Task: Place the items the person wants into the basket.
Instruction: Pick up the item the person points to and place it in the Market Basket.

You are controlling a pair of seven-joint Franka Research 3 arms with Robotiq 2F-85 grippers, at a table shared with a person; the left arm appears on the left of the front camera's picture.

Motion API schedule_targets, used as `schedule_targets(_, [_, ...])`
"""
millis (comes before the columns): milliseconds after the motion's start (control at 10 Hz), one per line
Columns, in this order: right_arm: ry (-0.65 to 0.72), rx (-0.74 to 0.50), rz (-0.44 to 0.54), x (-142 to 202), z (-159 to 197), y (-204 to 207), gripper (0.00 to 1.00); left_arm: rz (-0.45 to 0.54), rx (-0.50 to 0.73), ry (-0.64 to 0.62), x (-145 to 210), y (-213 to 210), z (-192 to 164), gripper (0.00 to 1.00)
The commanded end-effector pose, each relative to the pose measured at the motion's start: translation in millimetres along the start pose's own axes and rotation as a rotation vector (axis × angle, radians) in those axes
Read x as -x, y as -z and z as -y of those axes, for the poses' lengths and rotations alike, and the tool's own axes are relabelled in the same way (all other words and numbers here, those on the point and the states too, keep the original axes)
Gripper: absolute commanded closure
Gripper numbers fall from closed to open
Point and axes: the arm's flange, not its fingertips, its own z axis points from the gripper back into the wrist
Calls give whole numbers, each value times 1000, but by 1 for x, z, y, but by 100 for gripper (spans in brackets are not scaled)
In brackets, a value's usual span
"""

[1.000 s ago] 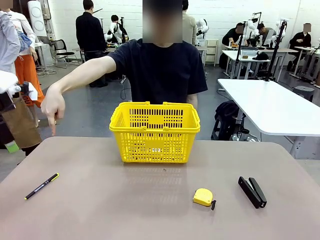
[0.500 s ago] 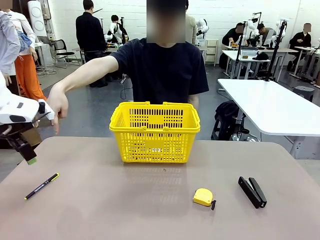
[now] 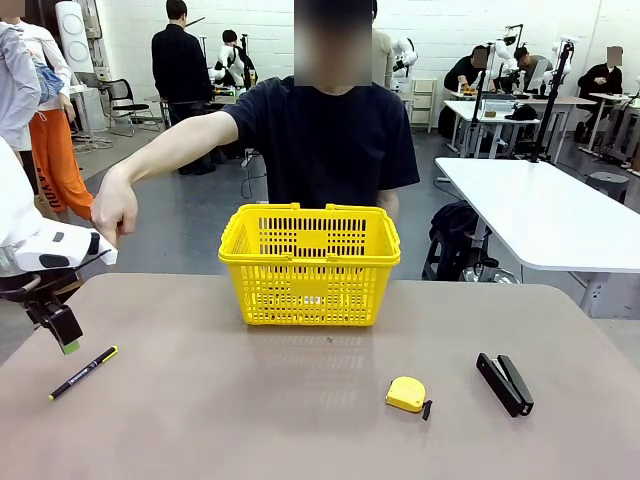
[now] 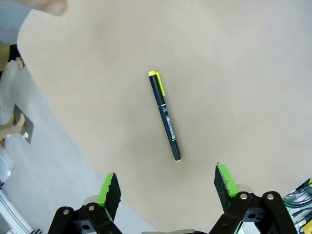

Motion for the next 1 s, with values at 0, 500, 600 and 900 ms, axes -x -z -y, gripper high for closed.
schedule_targets(0, [-16, -15, 23, -2, 1, 0, 0, 19, 33, -11, 11, 25, 16, 0])
schedule_targets(500, [-16, -15, 23, -2, 1, 0, 0, -17, 134, 18, 4, 59, 11, 0])
schedule_targets(600, [-16, -15, 23, -2, 1, 0, 0, -27, 154, 8, 6, 66, 11, 0])
schedule_targets(900, [-16, -15, 23, -2, 1, 0, 0, -31, 169, 3, 2, 72, 5, 0])
